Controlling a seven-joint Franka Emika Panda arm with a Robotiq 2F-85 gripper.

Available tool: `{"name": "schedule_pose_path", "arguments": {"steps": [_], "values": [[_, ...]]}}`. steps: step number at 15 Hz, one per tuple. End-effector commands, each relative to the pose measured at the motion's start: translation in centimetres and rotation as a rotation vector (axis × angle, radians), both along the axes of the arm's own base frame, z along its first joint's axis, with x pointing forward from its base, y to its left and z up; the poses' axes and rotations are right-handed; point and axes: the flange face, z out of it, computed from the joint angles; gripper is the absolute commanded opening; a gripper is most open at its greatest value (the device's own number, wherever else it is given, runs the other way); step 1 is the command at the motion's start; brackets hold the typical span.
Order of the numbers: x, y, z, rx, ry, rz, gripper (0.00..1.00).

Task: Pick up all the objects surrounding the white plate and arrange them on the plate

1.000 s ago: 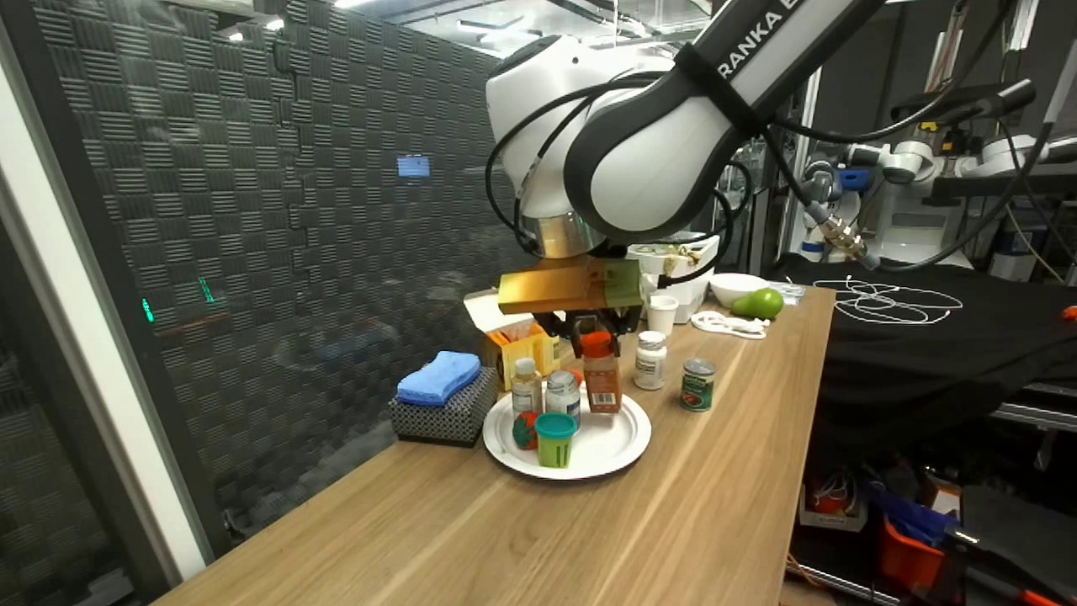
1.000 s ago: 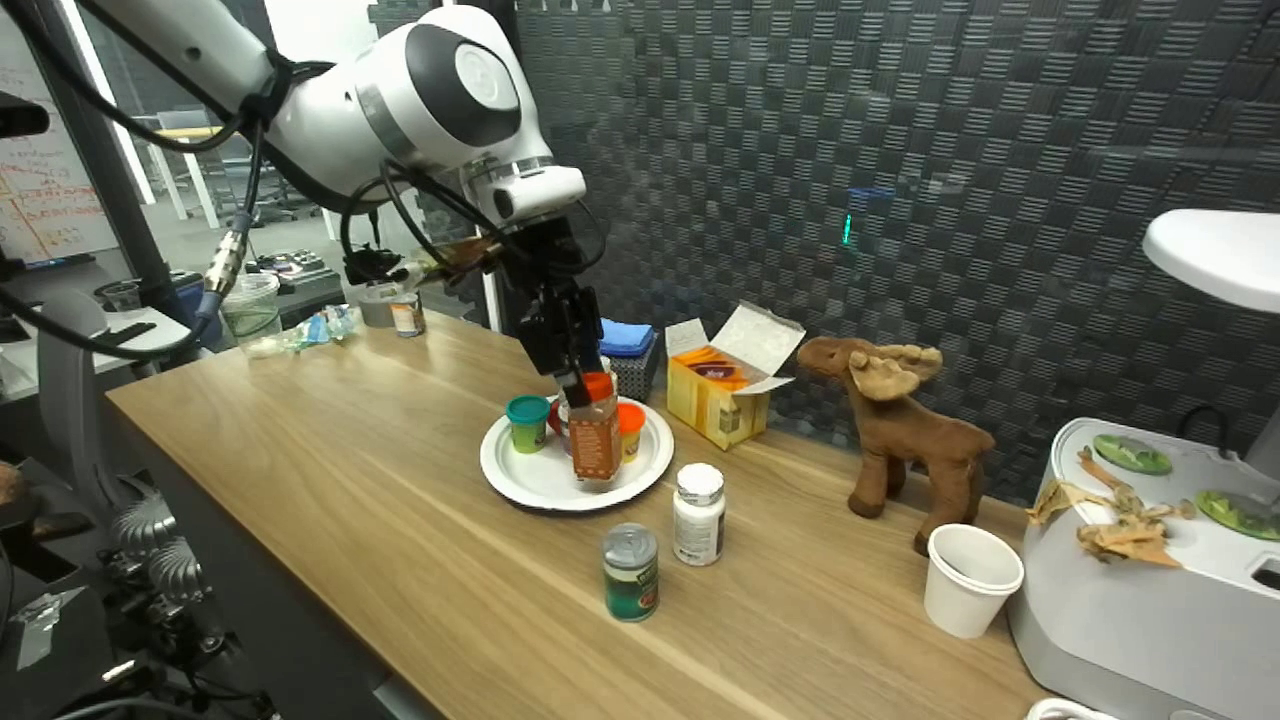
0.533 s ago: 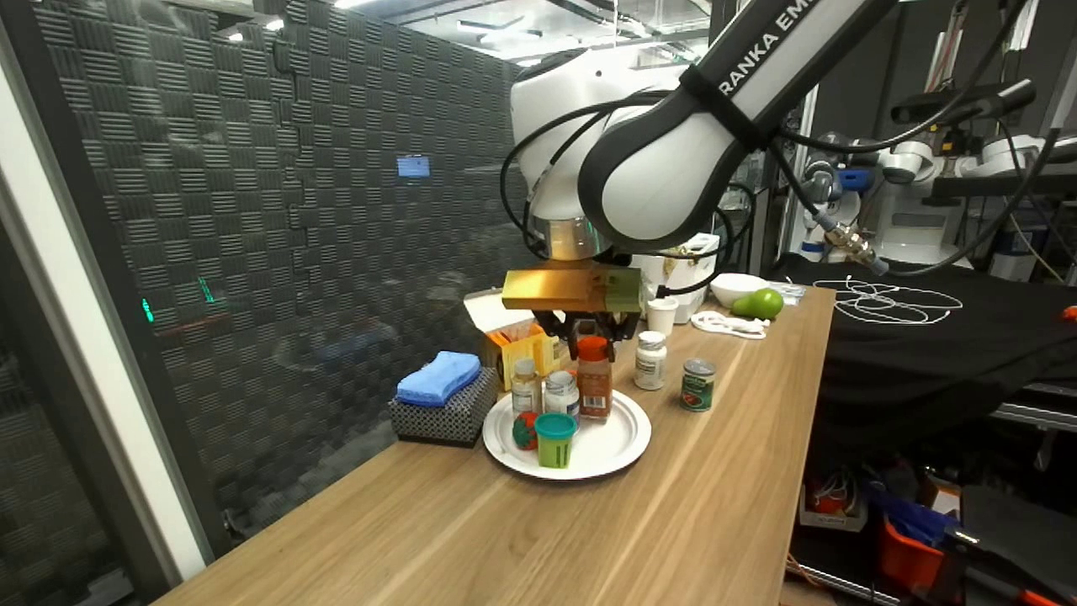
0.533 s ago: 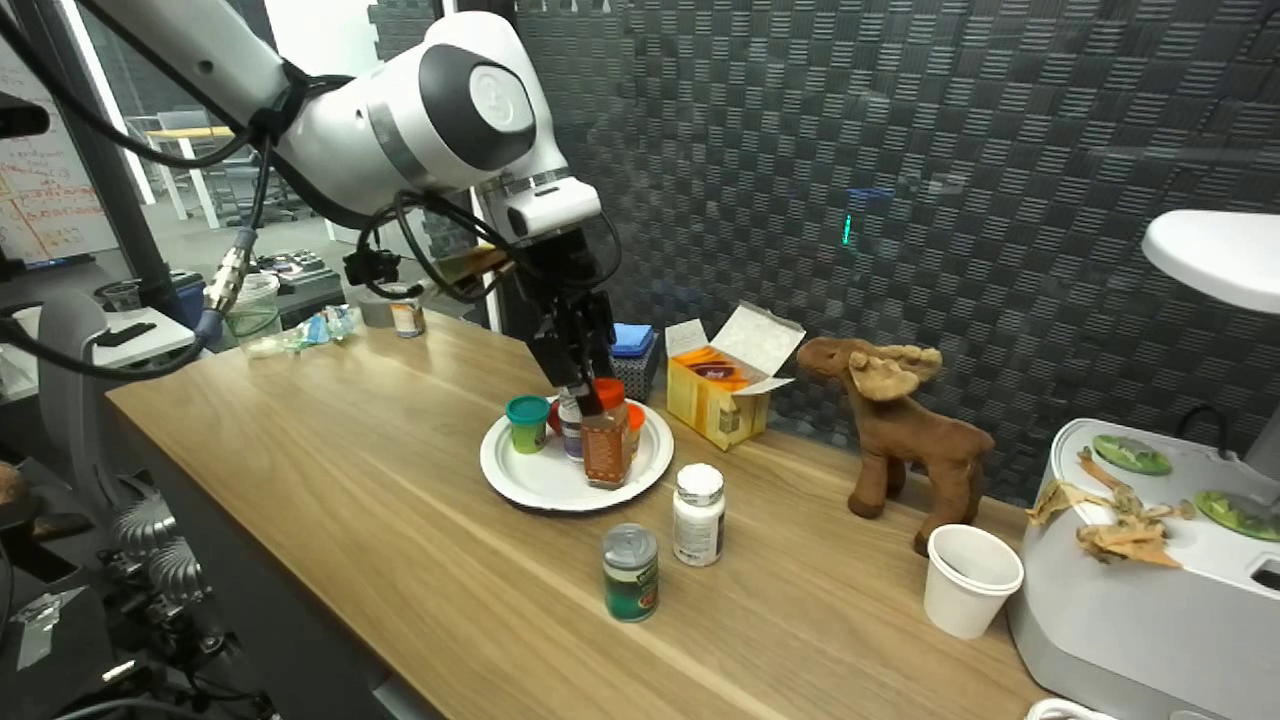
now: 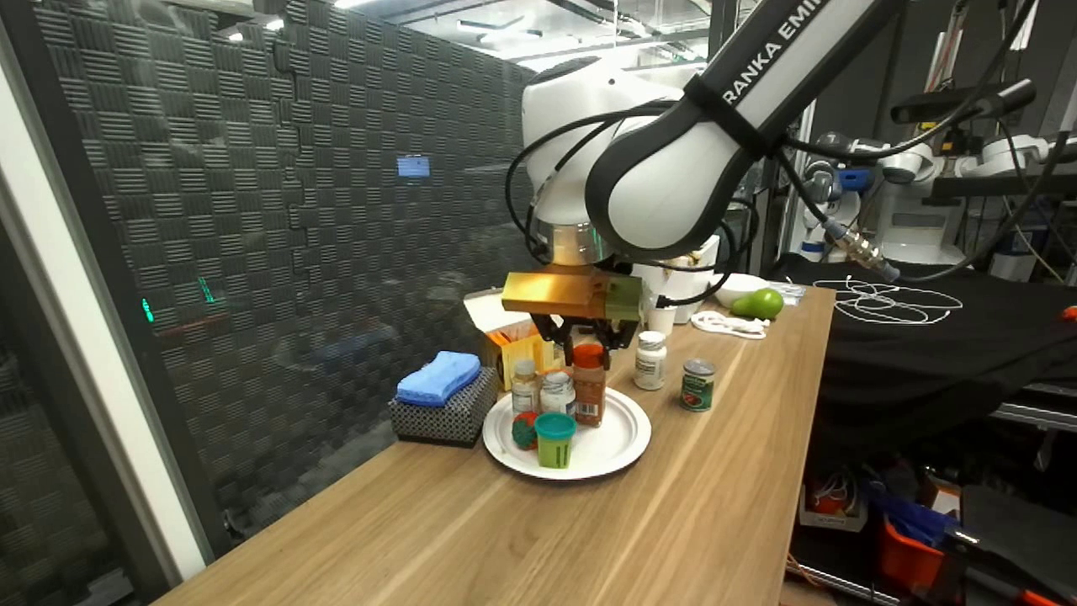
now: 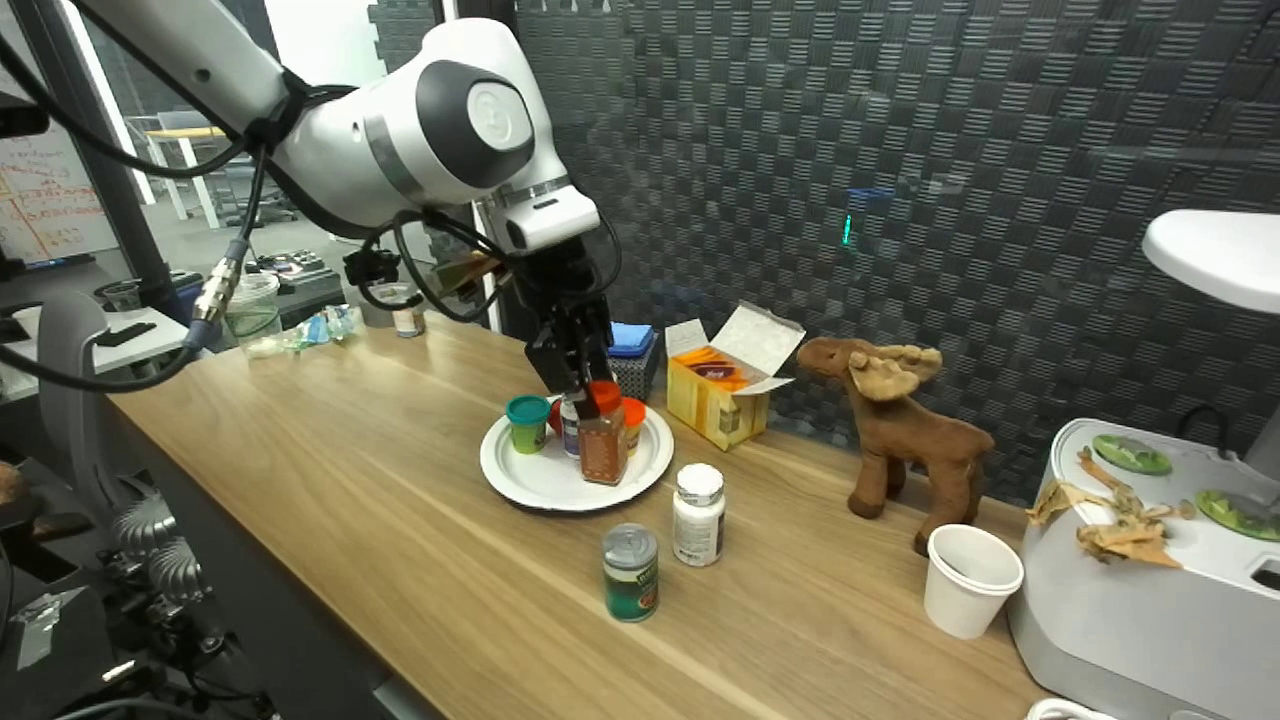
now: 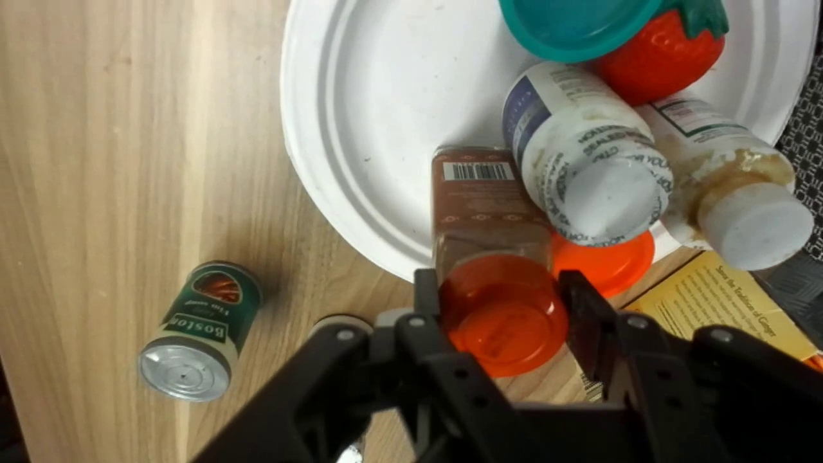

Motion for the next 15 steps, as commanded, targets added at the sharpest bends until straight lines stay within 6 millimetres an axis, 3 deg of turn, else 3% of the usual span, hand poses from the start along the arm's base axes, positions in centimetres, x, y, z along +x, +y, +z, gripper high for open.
{"name": "schedule_pose_path", "arguments": {"steps": [1, 2, 4, 7, 11, 15], "values": [[-0.5, -0.2, 0.6, -0.008, -0.002, 0.008, 0.24], [-0.7, -0.2, 0.8, -0.015, 0.006, 0.013, 0.74], [-0.9, -0.5, 1.5, -0.028, -0.002, 0.002, 0.8], [-1.1, -1.8, 3.3, -0.08, -0.02, -0.043, 1.0], [-1.1, -5.0, 4.8, -0.152, -0.008, -0.135, 1.0], [-0.4, -8.1, 3.6, -0.131, 0.007, -0.174, 1.0]]}}
